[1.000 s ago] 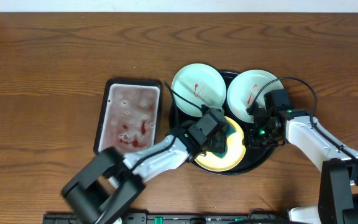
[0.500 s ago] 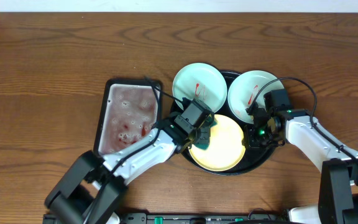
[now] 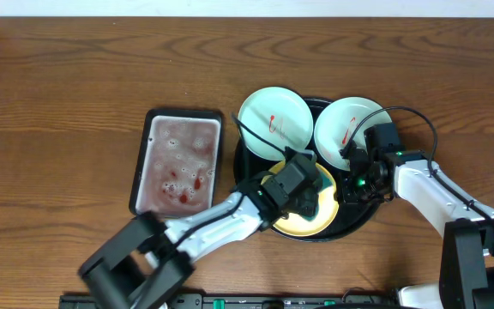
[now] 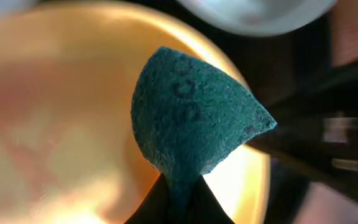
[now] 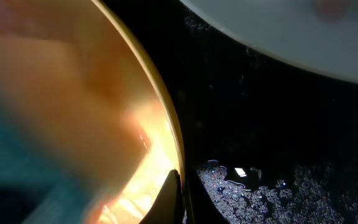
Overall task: Clean dirty plates on tray and stack at the side
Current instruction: 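Scrub the yellow plate with the sponge in the left gripper, then return the sponge to the soapy water with the left gripper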
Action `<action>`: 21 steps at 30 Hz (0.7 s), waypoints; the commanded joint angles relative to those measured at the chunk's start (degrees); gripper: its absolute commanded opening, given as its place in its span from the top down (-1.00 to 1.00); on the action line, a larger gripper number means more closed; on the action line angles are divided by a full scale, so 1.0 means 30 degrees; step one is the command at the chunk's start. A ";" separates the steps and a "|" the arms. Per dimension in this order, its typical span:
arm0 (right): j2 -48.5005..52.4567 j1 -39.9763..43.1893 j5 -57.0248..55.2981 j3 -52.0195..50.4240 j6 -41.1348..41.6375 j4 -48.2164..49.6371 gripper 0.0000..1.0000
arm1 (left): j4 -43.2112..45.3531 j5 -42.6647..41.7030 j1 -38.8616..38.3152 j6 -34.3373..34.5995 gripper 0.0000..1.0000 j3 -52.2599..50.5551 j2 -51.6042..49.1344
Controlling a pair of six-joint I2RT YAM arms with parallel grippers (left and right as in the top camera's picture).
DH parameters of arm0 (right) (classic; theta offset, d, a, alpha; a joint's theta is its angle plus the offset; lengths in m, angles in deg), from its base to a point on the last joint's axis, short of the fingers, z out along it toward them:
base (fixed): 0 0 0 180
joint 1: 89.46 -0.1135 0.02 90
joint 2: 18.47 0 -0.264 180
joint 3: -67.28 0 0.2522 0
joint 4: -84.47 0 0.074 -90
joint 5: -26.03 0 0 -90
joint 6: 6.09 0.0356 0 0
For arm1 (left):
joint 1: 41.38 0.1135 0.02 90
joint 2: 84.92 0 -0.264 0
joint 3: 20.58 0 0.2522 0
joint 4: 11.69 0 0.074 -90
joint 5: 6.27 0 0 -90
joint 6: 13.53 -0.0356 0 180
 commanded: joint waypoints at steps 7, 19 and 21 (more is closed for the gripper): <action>-0.0015 -0.0168 -0.0189 -0.0029 0.0022 -0.0044 0.98 | -0.1647 0.1508 0.1734 -0.0015 0.85 -0.0095 -0.0590; -0.0015 -0.0168 -0.0189 -0.0029 0.0022 -0.0029 0.63 | -0.5734 0.1530 0.3111 -0.1668 0.84 -0.0095 0.5100; -0.0015 -0.0168 -0.0189 -0.0029 0.0022 0.0036 0.46 | -0.6572 0.1545 0.3359 -0.2127 0.85 -0.0095 0.6178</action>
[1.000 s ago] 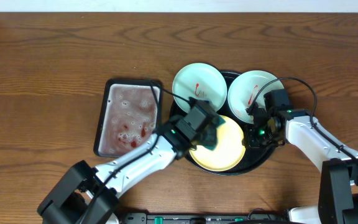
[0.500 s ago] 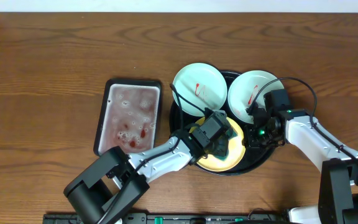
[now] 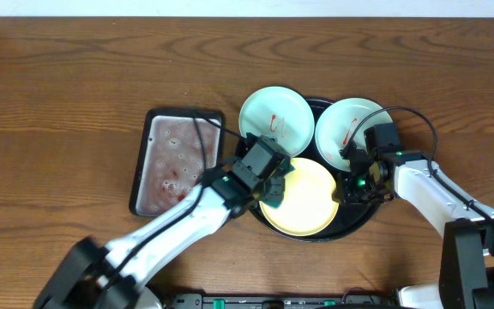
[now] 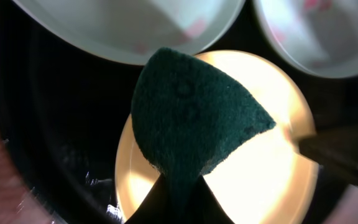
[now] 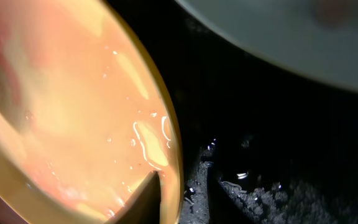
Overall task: Clean dirty plates on tray and stack at the side
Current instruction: 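Return the sponge to the soapy water with the left gripper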
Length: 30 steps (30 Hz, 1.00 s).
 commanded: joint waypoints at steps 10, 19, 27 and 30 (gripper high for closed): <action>-0.0015 -0.0393 -0.0117 -0.0044 -0.0058 0.0189 0.68 | -0.3548 0.1479 0.5479 -0.3060 0.85 -0.0102 0.2514; -0.0036 -0.1588 -0.0204 -0.0044 -0.0073 0.0707 0.98 | -0.3308 0.1158 0.9843 -0.5552 0.85 -0.0102 0.0080; -0.1843 -0.1625 -0.1931 0.0124 -0.0066 -0.0226 0.97 | -0.3016 0.1158 1.1009 -0.5581 0.84 -0.0102 -0.2288; -0.3585 -0.1654 -0.3140 0.0124 -0.0058 -0.0328 0.98 | -0.2885 0.1151 1.1009 -0.5574 0.84 -0.0102 -0.2630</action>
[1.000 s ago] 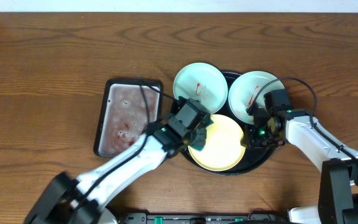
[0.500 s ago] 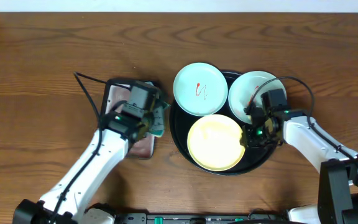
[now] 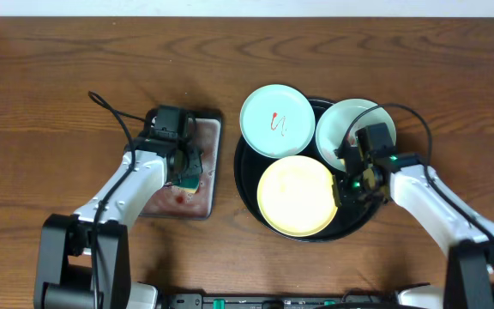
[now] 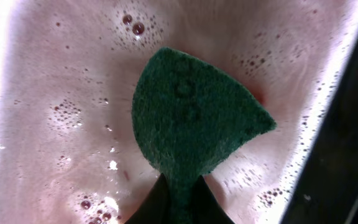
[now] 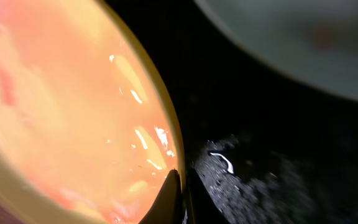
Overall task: Clean dirty plates on tray and stack at the side
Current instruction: 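Return the sponge to the soapy water with the left gripper, then lift the yellow plate with the right gripper and carry it right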
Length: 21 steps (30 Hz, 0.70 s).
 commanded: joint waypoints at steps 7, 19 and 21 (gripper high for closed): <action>-0.5646 -0.0503 -0.6098 0.0131 -0.0095 0.0022 0.97 | 0.0146 0.0160 0.0087 -0.0321 0.84 -0.0102 -0.0284; -0.8386 -0.5792 -1.6072 0.0138 0.0029 0.1384 0.97 | 0.0204 0.0160 0.0087 -0.0321 0.84 -0.0102 -0.0284; -0.8386 -0.6921 -1.7762 0.0138 0.0015 0.1392 0.97 | 0.0197 0.0160 0.0087 -0.0321 0.84 -0.0102 -0.0284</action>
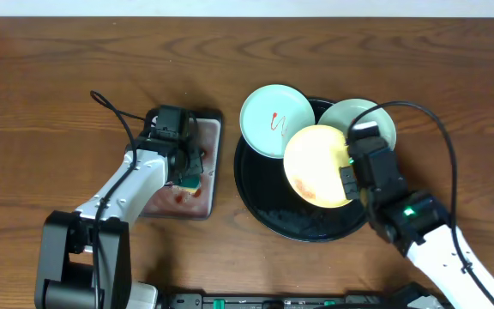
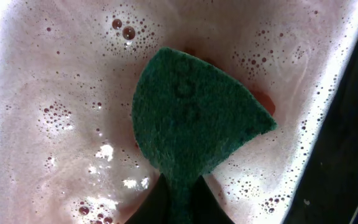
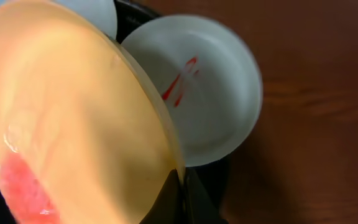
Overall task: Clean dirty plates on tray and stack at the side
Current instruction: 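Lift the yellow plate with the right gripper and carry it right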
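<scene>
My right gripper [image 1: 350, 167] is shut on the rim of the yellow plate [image 1: 317, 165], holding it tilted above the round black tray [image 1: 268, 206]; a red smear shows on the yellow plate [image 3: 67, 137]. Two pale green plates with red marks sit at the tray's back, one at the left [image 1: 276, 120] and one at the right [image 1: 376, 116], the latter also seen as the right plate [image 3: 207, 93]. My left gripper [image 1: 187, 172] is shut on the green sponge [image 2: 194, 118], dipped in the foamy pink water of the rectangular basin [image 1: 157, 202].
The rectangular basin [image 2: 36, 93] holds bubbly pinkish water and lies left of the round tray. Bare wooden table [image 1: 58, 86] surrounds both. A black cable loops from the left arm near the basin's back corner.
My right gripper has lifted the yellow plate off the tray floor, tilted, toward the back right. The left gripper stays in the basin with the sponge.
My left gripper first held the sponge on the yellow plate in the tray while the right gripper pinched its rim. The sponge then came off the plate and went into the basin water. The right gripper now holds the plate raised over the tray.
</scene>
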Action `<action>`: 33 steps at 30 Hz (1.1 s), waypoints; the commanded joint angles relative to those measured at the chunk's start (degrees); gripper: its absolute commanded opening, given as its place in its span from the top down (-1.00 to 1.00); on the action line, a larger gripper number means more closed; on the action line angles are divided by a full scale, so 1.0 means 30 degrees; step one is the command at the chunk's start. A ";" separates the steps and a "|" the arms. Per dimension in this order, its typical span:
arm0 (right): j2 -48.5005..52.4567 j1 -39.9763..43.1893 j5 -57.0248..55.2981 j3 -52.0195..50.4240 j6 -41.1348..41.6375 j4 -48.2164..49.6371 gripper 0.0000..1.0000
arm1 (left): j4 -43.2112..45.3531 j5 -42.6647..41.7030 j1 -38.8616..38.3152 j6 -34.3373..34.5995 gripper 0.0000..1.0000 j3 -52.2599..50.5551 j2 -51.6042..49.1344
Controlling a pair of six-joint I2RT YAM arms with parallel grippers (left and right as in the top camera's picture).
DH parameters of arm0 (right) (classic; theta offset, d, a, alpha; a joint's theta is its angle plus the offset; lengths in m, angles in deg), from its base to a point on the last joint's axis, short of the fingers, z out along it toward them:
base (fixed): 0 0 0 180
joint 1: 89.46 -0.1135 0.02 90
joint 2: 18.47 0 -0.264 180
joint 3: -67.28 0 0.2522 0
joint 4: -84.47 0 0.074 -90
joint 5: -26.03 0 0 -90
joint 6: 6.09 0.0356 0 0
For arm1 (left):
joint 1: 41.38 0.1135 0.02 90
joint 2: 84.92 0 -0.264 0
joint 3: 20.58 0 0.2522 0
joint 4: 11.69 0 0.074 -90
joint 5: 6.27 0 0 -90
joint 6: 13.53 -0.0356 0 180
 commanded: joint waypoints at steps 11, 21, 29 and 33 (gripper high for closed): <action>-0.0160 -0.7104 -1.1176 0.0138 -0.5020 0.2288 0.97 | -0.0022 0.0168 0.0087 -0.0313 0.84 -0.0102 -0.0117; -0.0146 -0.8539 -1.3005 0.0138 -0.7191 0.4342 0.98 | -0.0029 0.0168 0.0087 -0.0313 0.84 -0.0102 -0.0117; -0.0146 -0.8539 -1.3682 0.0138 -0.7541 0.4568 0.97 | -0.0022 0.0168 0.0087 -0.0313 0.84 -0.0102 -0.0117; -0.0146 -0.8531 -1.3668 0.0138 -0.7045 0.4699 0.98 | -0.0029 0.0168 0.0087 -0.0313 0.84 -0.0102 -0.0117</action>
